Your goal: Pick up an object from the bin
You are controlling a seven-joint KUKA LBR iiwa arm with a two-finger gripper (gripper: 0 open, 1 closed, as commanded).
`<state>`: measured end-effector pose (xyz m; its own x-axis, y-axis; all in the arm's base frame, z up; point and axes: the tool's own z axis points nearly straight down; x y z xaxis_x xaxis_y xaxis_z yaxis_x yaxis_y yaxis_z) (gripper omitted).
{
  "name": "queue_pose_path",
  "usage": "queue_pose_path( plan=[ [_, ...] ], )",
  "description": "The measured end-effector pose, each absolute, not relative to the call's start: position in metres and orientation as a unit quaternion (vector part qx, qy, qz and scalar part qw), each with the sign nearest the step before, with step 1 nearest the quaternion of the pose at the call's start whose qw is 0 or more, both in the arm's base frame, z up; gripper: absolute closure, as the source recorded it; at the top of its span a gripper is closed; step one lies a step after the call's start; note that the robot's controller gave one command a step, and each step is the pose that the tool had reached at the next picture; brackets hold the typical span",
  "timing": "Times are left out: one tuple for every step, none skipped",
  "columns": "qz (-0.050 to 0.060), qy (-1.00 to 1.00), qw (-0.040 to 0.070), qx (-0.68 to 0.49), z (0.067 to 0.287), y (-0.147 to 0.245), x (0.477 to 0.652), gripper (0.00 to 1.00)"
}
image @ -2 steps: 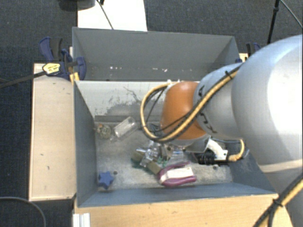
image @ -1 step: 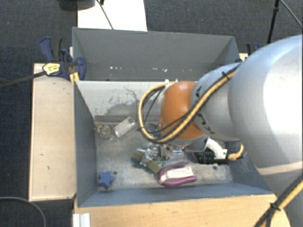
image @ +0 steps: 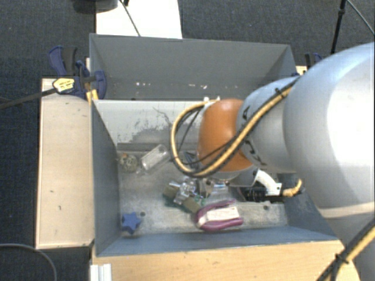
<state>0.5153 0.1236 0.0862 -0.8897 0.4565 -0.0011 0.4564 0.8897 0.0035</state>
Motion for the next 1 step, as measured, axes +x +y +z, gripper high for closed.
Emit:
queue_pose_path(
  plan=[
    [0.002,0.973,0.004,0.231,0.1828,0.1240,0.5175,1.00]
  ],
)
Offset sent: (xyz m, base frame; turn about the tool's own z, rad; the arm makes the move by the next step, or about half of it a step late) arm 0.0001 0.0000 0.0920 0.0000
